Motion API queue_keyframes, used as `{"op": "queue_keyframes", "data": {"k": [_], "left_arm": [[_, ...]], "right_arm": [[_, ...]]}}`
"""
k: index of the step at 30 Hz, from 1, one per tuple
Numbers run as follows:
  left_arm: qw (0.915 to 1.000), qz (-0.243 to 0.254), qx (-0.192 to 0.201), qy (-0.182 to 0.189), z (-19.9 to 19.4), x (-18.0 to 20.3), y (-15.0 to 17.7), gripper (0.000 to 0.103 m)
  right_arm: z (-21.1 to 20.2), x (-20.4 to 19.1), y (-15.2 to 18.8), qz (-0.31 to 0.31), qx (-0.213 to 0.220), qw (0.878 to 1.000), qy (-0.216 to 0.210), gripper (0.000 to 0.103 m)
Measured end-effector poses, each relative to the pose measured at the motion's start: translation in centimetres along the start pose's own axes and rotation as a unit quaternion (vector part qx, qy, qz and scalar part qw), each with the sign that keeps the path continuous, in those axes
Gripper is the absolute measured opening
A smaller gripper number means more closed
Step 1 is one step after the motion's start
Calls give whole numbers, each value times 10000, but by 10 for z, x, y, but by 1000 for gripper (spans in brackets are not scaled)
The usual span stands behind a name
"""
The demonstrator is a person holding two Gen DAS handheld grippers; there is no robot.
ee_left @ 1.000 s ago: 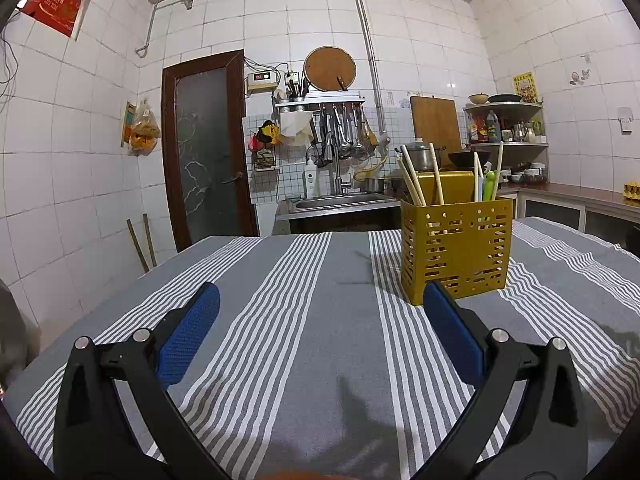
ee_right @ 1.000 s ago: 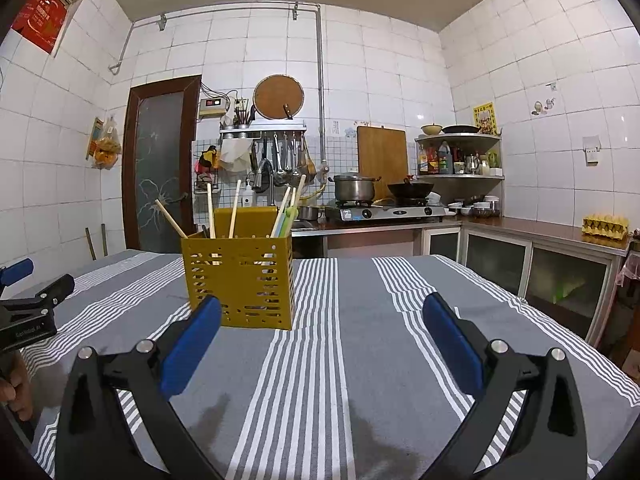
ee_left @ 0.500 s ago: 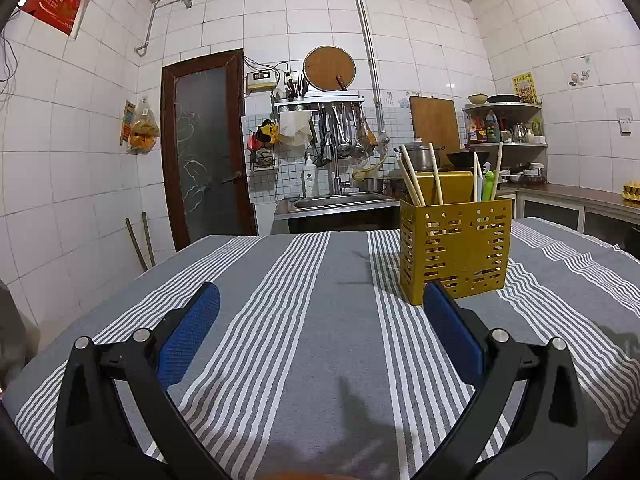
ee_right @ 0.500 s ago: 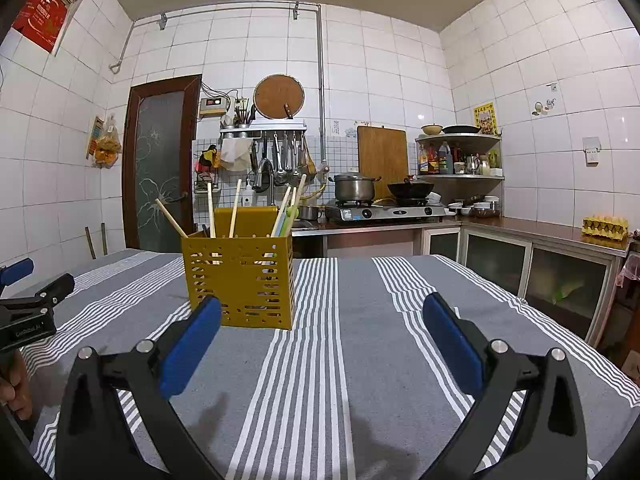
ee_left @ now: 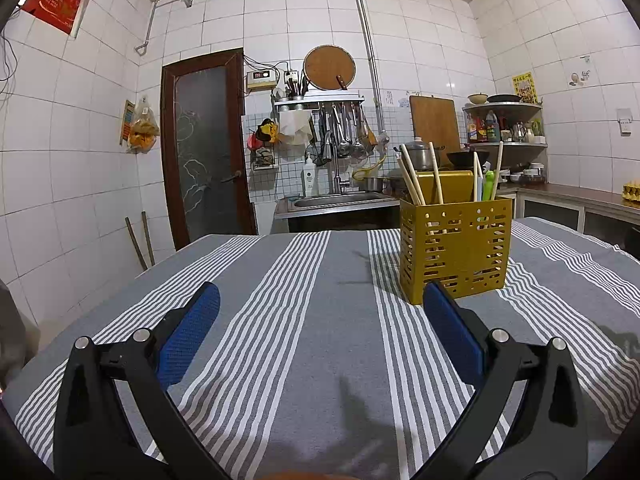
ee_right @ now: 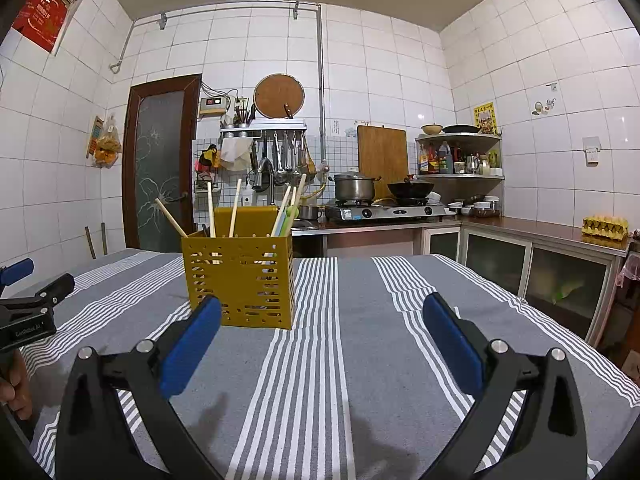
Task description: Organize utensils
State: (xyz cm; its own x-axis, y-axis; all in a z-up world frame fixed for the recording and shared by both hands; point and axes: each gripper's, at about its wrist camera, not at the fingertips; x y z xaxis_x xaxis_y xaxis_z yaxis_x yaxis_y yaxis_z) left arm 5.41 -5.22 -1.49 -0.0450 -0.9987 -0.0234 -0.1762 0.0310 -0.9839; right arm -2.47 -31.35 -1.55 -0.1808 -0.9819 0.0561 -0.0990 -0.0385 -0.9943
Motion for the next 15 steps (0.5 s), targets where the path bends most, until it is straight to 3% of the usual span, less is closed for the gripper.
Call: {"op": "queue_keyframes", "data": {"k": [15], "left_arm": [[10000,-7,-2,1,0,1,0,98]], "right_arm": [[0,0,0,5,-2,10000,-2,98]]}}
Point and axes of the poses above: each gripper's, at about its wrist camera, not at the fingertips, and z roughly the way its jaws point, x to its right, y to its underside, and after that the axes turned 5 degrees about -z, right-handed
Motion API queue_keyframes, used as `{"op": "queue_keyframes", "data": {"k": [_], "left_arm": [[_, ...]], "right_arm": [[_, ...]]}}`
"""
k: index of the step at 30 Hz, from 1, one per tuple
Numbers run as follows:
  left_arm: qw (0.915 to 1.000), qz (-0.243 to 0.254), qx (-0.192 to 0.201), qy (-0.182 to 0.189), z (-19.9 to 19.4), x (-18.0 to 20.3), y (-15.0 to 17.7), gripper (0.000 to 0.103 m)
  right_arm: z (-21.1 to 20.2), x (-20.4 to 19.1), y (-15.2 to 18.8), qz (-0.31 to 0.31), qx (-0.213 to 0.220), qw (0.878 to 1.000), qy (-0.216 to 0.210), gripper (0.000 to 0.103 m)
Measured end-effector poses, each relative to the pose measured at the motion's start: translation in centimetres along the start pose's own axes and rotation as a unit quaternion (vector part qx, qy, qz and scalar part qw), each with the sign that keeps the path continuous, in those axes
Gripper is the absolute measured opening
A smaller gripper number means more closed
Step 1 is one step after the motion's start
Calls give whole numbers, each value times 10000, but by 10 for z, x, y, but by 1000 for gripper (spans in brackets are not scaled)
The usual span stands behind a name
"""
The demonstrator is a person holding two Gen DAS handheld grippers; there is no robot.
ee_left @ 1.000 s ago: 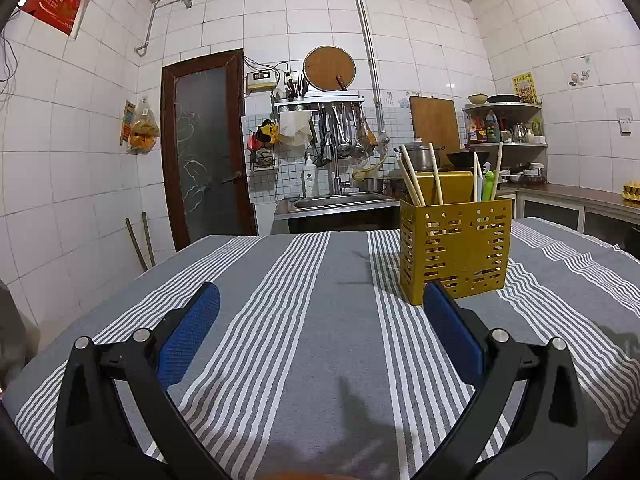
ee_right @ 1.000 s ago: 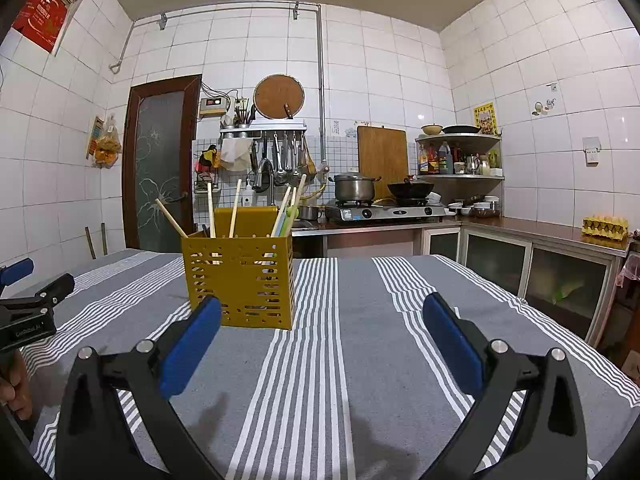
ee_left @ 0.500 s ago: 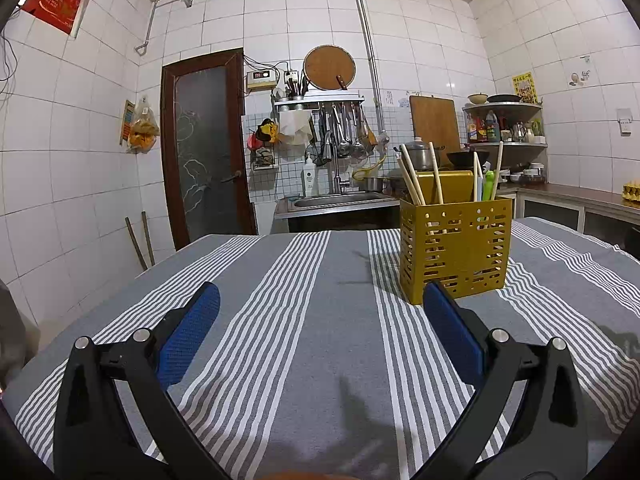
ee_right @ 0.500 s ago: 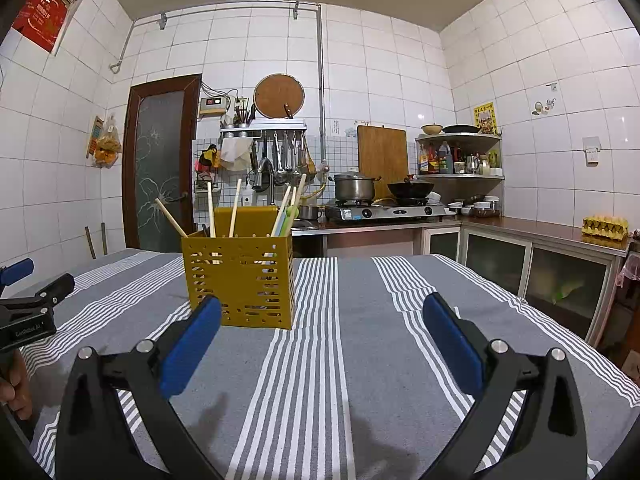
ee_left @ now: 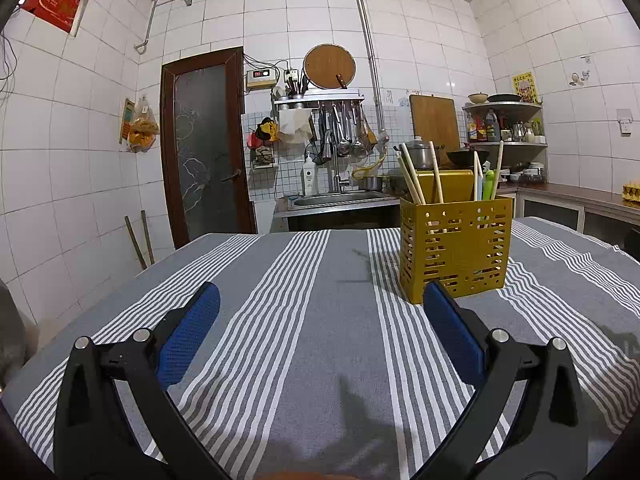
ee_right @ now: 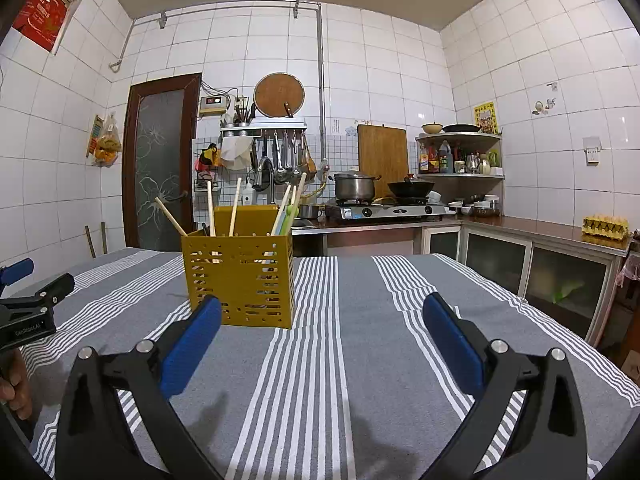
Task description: Organize utensils
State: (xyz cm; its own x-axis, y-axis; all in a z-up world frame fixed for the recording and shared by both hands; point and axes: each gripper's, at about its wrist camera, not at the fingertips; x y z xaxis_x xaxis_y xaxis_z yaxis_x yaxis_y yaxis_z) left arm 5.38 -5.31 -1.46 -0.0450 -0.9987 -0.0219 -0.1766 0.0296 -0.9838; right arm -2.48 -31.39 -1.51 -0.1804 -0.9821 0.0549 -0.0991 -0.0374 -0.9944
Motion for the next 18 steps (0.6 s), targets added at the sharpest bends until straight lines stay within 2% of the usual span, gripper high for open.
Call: {"op": "queue_keyframes", "data": {"k": [18], "left_arm": [[10000,-17,-20,3,0,2,1,98]], "right_arm": [[0,1,0,-8,-6,10000,-1,98]]}}
Point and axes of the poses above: each gripper's, at about its wrist camera, not at the fingertips, and z roughly the way its jaws point, x to its right, y to its underside, and after that the axes turned 5 degrees about -z, right-handed
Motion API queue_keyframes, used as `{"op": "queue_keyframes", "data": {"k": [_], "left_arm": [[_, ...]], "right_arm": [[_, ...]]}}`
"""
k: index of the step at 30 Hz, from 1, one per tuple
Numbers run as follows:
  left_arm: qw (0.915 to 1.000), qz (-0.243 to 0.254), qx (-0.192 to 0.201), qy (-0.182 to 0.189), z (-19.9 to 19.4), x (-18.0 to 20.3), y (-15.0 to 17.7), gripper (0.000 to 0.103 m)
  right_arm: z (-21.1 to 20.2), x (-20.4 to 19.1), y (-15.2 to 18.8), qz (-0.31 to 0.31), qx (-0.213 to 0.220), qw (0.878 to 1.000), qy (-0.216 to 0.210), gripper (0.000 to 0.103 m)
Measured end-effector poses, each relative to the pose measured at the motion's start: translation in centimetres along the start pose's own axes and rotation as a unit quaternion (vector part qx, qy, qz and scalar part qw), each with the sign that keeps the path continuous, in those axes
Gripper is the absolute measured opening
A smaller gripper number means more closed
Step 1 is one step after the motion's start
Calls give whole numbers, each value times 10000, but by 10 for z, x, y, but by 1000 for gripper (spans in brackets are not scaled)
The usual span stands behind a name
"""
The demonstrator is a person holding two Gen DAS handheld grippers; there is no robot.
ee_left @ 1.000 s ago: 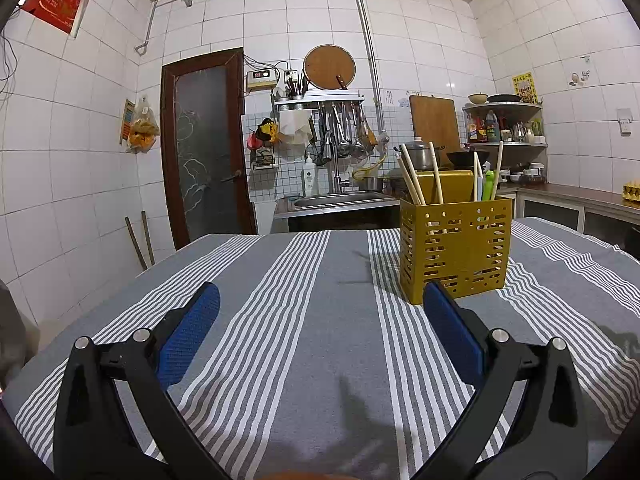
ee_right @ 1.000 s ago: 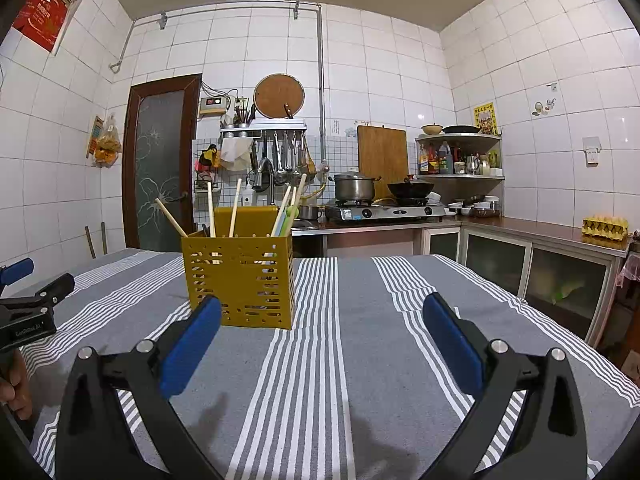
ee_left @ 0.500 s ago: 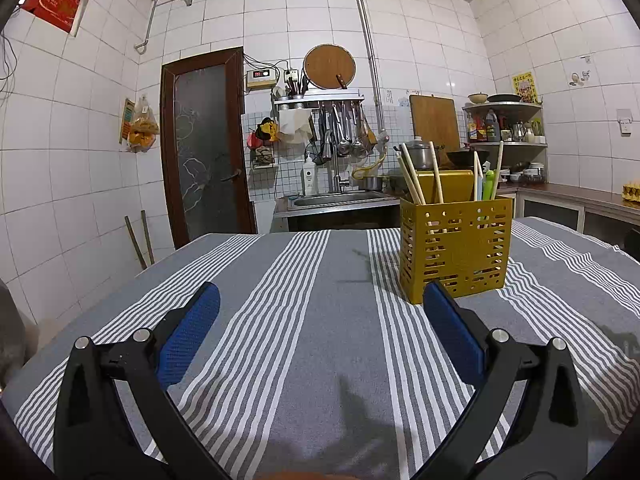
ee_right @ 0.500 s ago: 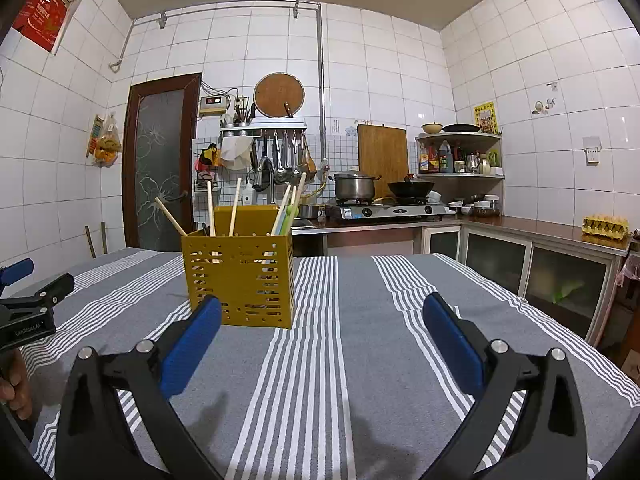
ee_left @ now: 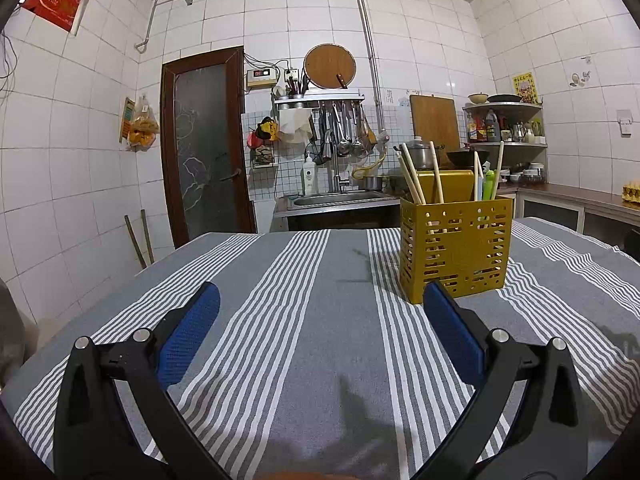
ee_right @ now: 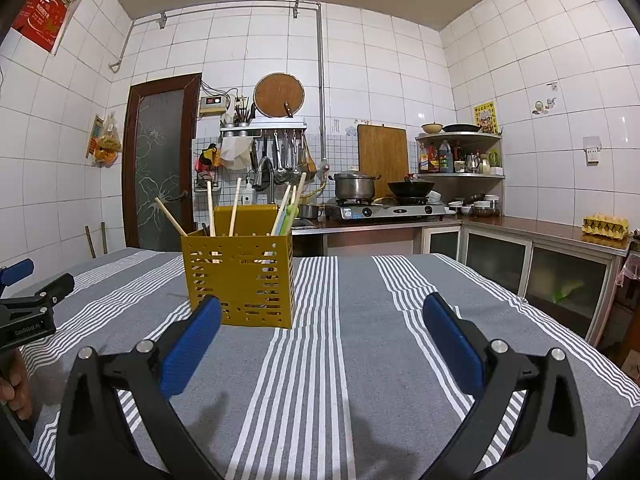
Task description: Organize utensils
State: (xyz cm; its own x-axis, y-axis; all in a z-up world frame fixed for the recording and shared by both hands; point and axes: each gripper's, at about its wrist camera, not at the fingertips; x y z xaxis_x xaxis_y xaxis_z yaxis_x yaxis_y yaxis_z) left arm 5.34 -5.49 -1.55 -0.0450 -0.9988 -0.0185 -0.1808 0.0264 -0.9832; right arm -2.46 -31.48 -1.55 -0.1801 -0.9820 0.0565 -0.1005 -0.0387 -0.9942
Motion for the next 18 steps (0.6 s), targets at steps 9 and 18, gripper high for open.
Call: {"op": "queue_keyframes", "data": {"k": [9,18], "left_arm": [[10000,0,0,0,0,0,0,98],[10000,-3,-4,0,0,0,0,98]], "right_arm": [[0,0,0,0,-2,10000,0,98],[0,1,0,0,0,10000,-2,98]]}}
Point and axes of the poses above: each gripper's, at about its wrist camera, not at the fingertips, and z roughly the way its jaws point, x to its right, y to its underside, and after that the axes turned 5 degrees about -z, right-handed
